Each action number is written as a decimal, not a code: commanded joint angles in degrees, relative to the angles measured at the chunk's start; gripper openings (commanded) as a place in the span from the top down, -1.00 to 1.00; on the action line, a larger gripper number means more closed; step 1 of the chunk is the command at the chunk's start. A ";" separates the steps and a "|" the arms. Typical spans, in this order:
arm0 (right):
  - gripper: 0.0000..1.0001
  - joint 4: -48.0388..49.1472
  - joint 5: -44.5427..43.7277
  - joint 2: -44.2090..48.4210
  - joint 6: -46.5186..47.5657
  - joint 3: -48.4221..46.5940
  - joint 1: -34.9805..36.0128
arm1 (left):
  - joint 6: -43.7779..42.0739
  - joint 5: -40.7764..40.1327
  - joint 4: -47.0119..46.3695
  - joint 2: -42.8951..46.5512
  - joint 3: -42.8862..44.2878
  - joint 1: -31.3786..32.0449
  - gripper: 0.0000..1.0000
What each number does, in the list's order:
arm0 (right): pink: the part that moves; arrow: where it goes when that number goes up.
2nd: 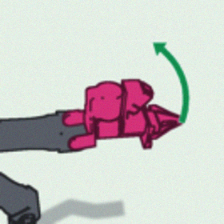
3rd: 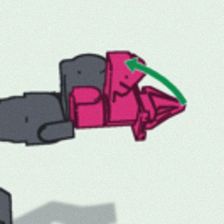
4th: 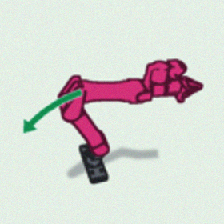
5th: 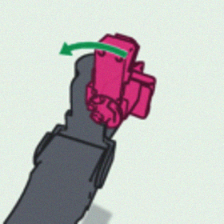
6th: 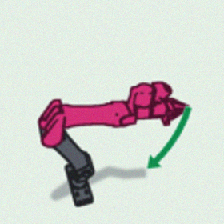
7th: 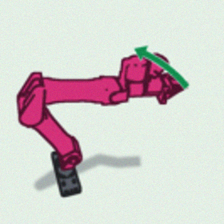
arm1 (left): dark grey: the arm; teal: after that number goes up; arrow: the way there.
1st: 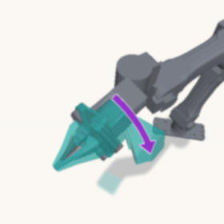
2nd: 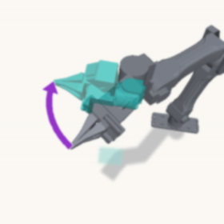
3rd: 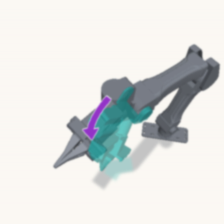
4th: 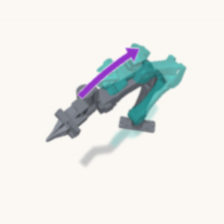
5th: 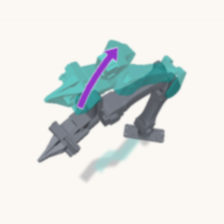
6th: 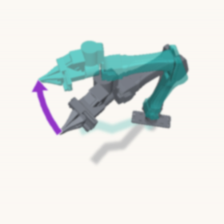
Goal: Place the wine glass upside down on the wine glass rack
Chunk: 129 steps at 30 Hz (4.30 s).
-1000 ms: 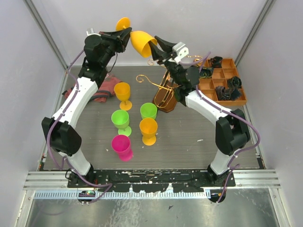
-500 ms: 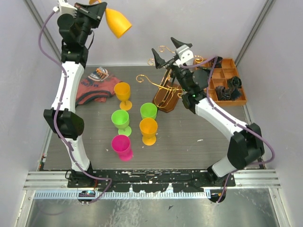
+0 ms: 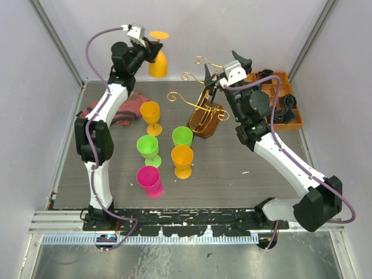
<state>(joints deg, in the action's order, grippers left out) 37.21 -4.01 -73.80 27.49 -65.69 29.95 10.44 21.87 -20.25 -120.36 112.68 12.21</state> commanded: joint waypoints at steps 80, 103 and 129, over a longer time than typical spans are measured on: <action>-1.00 -6.04 -1.96 2.44 5.04 2.06 -0.16 | 5.00 8.18 -33.42 -3.09 -25.25 13.00 1.00; -1.00 -5.55 -1.15 -0.43 4.80 0.71 -1.46 | 6.57 0.70 -33.86 -12.36 -13.77 11.83 1.00; -1.00 -5.51 -1.25 -0.31 2.13 2.05 -1.74 | 3.77 3.33 -39.03 -4.11 -25.99 11.14 0.89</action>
<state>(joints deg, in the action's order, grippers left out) 28.67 -5.23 -75.42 30.50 -62.48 28.38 13.76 21.12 -56.18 -126.56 86.83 23.70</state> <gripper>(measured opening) 0.998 0.043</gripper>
